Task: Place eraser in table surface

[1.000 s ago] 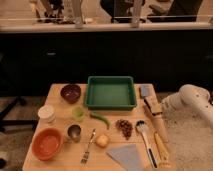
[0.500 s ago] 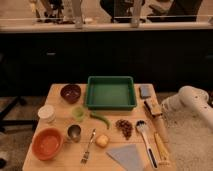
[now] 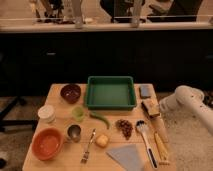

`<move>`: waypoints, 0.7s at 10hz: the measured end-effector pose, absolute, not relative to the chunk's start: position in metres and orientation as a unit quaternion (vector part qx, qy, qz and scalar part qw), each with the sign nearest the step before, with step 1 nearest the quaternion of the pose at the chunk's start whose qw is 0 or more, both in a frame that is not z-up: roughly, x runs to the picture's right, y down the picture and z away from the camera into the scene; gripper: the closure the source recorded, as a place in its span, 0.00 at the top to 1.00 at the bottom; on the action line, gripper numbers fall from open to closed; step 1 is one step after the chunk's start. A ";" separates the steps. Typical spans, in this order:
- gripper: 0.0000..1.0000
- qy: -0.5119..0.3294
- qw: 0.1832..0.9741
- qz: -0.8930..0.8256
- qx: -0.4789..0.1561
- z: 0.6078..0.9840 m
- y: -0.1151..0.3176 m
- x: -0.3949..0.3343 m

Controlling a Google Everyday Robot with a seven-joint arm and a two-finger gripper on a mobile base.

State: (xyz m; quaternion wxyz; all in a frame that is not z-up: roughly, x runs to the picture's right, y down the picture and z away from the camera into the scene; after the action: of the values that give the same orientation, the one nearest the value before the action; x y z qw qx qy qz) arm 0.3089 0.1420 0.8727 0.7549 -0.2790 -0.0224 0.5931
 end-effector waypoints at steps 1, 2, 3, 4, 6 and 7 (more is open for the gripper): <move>0.02 -0.022 0.754 0.590 -0.286 0.874 0.144 0.309; 0.04 -0.021 0.753 0.588 -0.294 0.876 0.146 0.309; 0.04 -0.022 0.754 0.586 -0.296 0.877 0.145 0.307; 0.04 -0.022 0.754 0.585 -0.297 0.877 0.145 0.306; 0.04 -0.021 0.754 0.587 -0.296 0.876 0.146 0.308; 0.04 -0.021 0.754 0.587 -0.296 0.876 0.146 0.308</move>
State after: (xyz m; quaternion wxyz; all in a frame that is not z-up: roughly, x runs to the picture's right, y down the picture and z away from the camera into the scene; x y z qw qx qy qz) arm 0.3084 0.1457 0.8764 0.7536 -0.2960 -0.0212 0.5866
